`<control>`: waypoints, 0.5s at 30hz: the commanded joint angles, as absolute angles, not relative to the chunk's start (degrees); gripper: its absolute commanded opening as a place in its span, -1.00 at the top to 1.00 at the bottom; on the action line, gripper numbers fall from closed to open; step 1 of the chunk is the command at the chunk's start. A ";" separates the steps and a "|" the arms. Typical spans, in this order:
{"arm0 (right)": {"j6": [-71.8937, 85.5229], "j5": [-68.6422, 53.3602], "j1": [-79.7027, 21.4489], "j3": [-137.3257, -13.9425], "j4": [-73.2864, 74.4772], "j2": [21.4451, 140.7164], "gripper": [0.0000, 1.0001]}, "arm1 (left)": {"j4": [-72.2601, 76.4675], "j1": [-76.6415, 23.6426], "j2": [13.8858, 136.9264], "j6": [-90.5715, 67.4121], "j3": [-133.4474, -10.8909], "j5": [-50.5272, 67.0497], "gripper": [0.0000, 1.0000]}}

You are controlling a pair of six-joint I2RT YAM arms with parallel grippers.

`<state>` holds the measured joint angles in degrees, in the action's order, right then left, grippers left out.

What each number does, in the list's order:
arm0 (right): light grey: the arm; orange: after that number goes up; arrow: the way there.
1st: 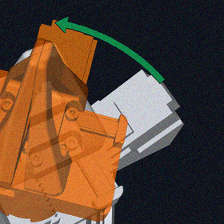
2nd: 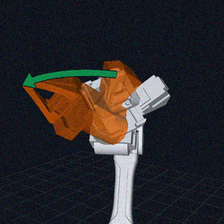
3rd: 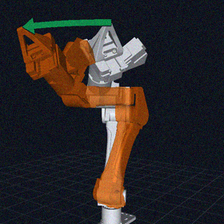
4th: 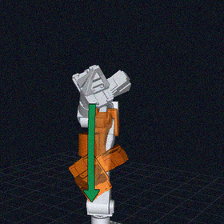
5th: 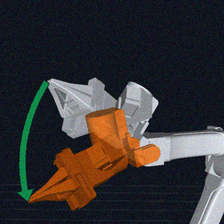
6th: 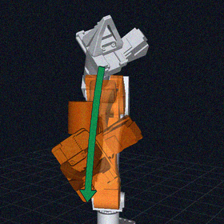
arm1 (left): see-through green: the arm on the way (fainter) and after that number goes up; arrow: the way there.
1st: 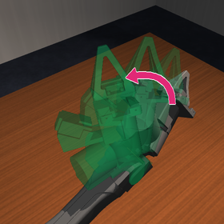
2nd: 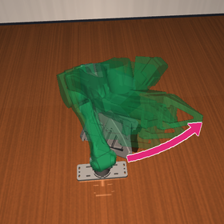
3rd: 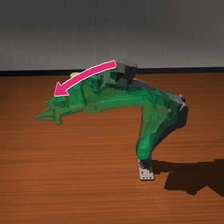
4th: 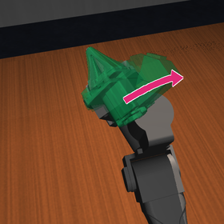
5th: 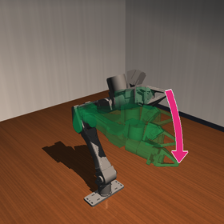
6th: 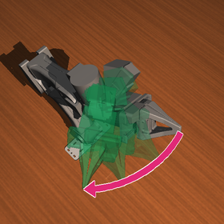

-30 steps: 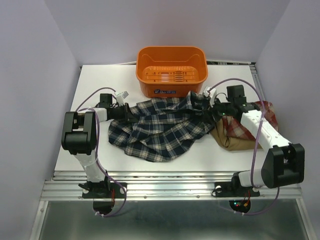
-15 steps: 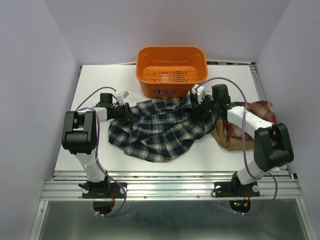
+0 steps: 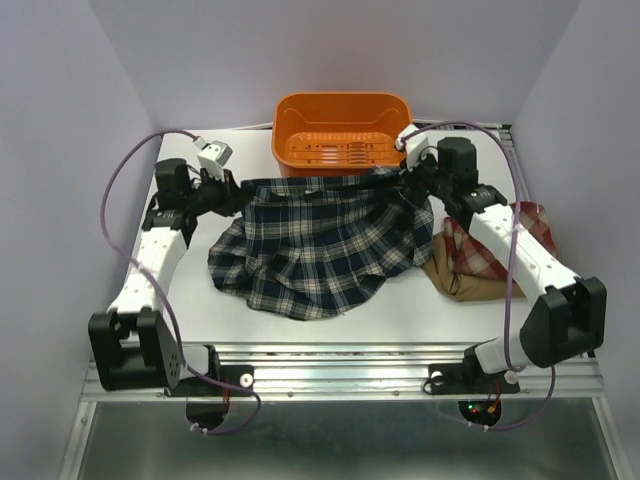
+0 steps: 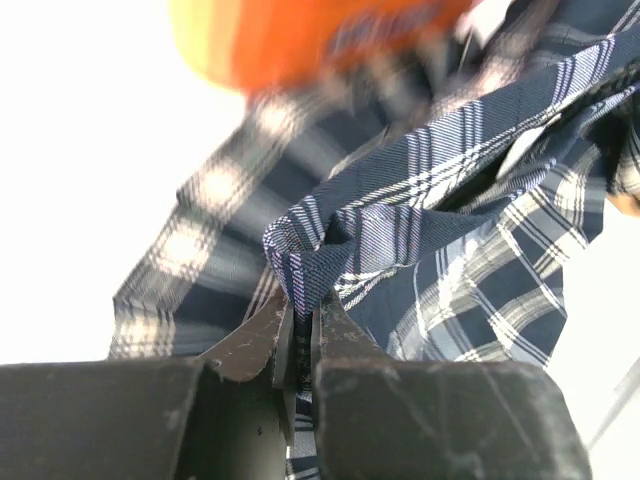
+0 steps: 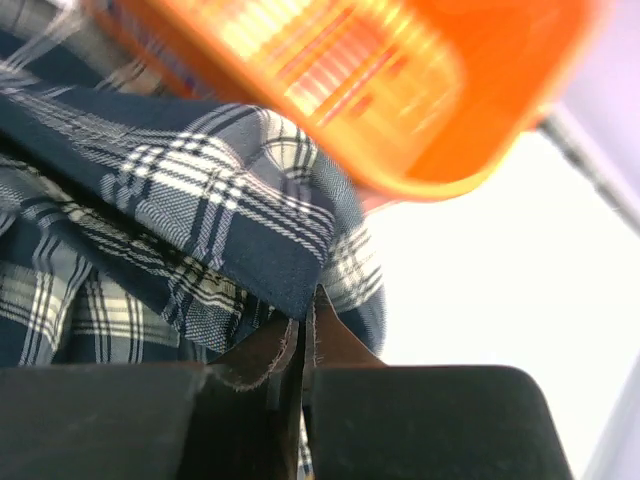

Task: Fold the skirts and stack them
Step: Flatten the skirt out

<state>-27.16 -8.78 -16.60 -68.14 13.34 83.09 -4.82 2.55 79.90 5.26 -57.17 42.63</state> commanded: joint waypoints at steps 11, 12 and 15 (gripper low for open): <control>-36.64 10.38 -14.85 -89.63 33.71 66.64 0.99 | -2.98 4.13 39.49 24.43 -56.25 29.69 1.00; -37.61 9.85 -14.85 -90.61 35.66 65.75 0.99 | -3.86 4.04 35.03 25.04 -55.90 30.49 1.00; -40.33 9.14 -14.85 -93.15 41.89 62.42 0.99 | -8.95 4.13 26.41 28.90 -54.15 33.47 1.00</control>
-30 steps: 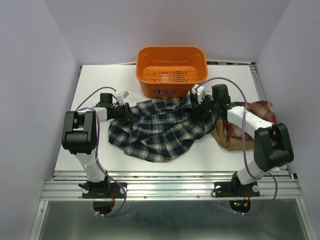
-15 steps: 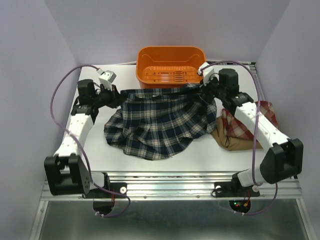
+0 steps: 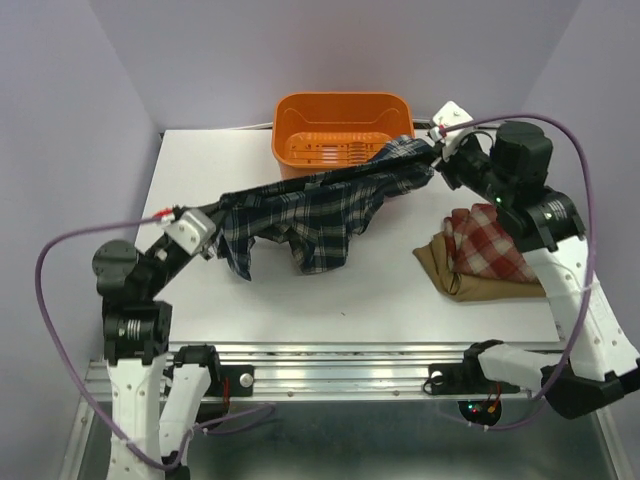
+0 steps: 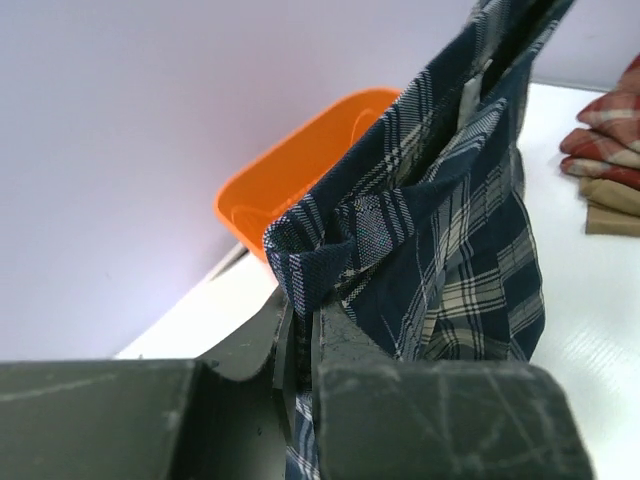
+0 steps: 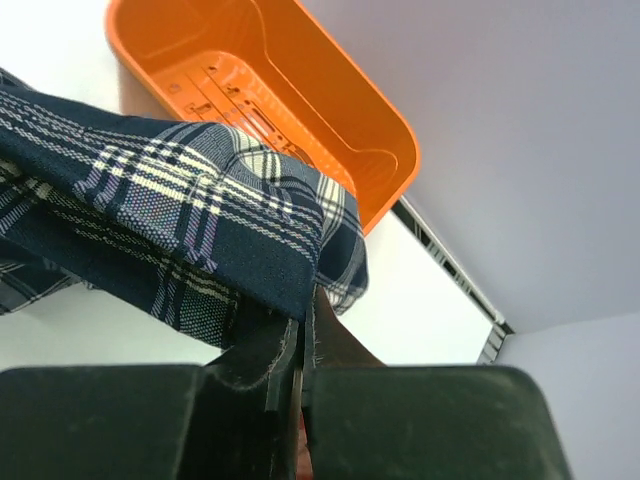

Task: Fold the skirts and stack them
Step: Flatten the skirt out

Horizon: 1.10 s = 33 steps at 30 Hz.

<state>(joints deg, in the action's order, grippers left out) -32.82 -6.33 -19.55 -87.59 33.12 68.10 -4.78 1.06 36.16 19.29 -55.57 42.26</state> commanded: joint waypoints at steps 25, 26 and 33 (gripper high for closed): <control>-37.54 9.85 -14.33 -107.51 35.86 86.69 0.99 | -0.72 4.04 49.46 18.19 -57.56 33.66 1.00; -37.36 9.67 -13.80 -111.23 36.03 89.18 0.99 | -0.36 4.04 50.96 18.28 -60.44 33.14 1.00; -37.26 6.42 -13.80 -129.31 45.34 95.21 0.99 | 1.32 4.22 49.68 27.67 -65.05 33.57 1.00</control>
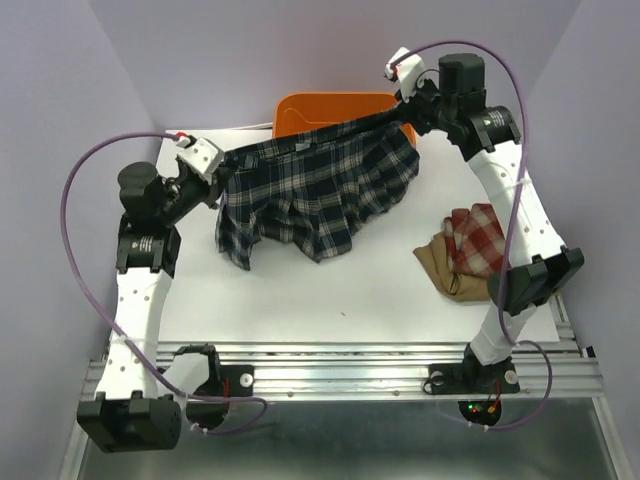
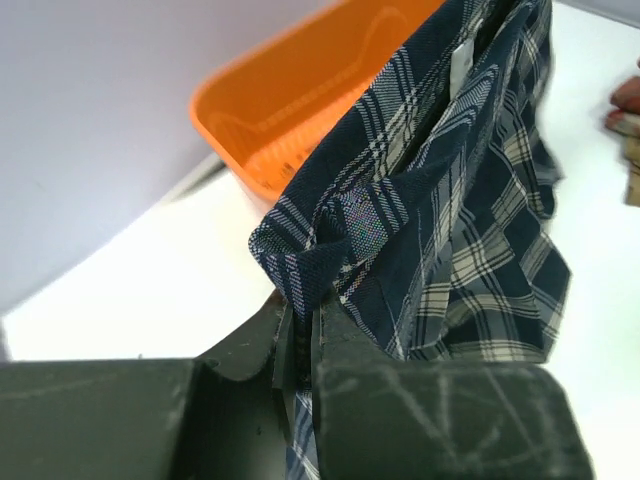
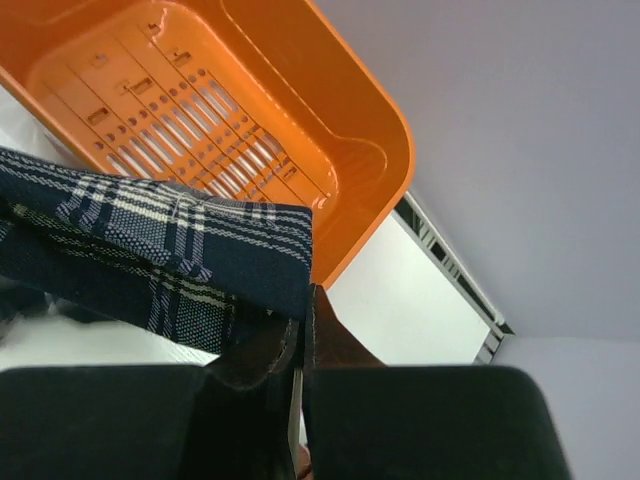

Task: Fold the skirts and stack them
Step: Flatten the skirt out

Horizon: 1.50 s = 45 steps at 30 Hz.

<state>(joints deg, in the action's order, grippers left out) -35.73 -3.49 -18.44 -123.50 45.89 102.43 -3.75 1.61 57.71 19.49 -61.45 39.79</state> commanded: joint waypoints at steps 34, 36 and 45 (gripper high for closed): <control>-39.91 -18.55 -13.80 -68.10 53.35 78.00 -0.60 | -50.42 3.87 54.81 77.68 -51.67 36.22 -0.41; -37.97 -17.32 -13.80 -71.10 53.70 81.98 -0.49 | -53.60 3.61 59.83 80.50 -55.10 32.63 -0.44; -32.17 -13.37 -14.33 -70.40 47.82 95.96 -0.31 | -49.58 -16.57 55.29 84.48 -46.68 17.33 -0.58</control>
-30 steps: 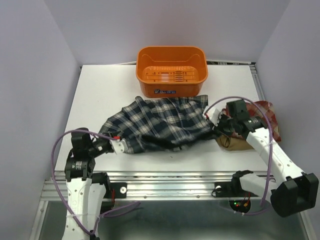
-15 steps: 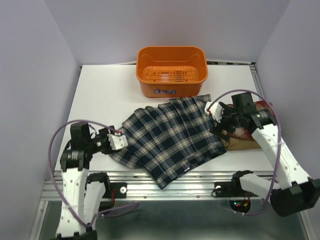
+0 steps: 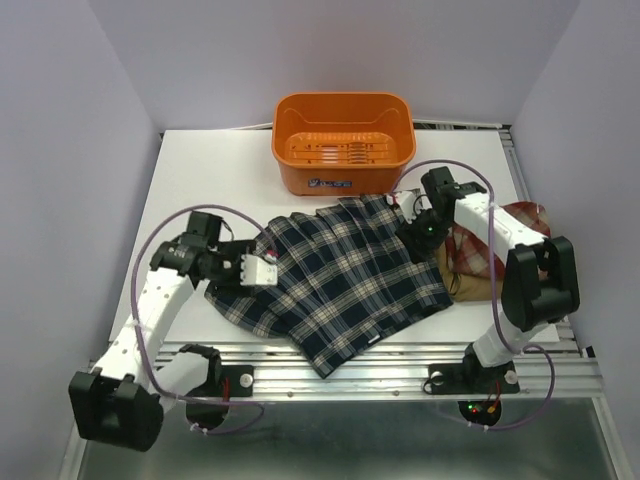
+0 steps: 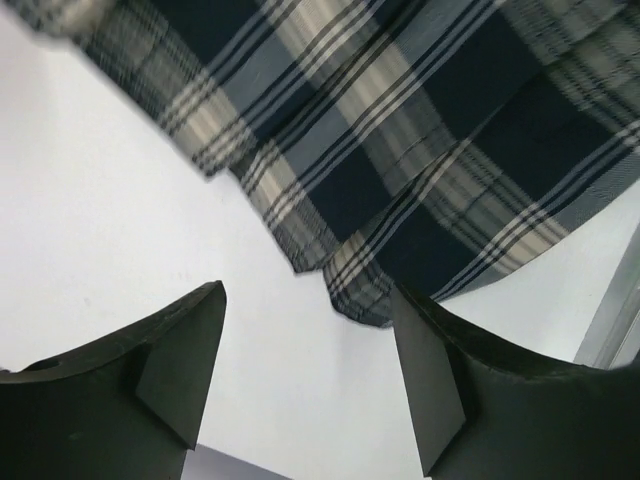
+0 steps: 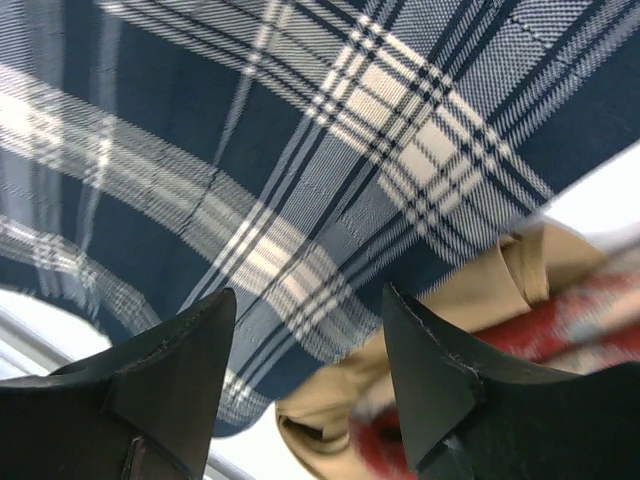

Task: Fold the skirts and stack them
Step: Flatten the skirt out

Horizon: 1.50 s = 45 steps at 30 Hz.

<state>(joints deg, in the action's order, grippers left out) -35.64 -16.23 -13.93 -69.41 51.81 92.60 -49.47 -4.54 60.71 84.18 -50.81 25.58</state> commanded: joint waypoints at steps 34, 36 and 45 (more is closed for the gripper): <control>-23.73 -14.44 -22.49 -68.83 45.44 88.41 -0.15 | -39.72 -34.66 60.29 64.77 -45.33 18.62 -0.96; -23.04 -10.74 -22.50 -65.07 42.39 89.55 -0.11 | -40.17 -31.04 61.34 66.09 -47.19 19.95 -0.94; -18.90 -0.18 -23.64 -60.82 34.55 97.20 -0.13 | -28.21 -25.49 72.76 66.53 -47.90 18.81 -0.76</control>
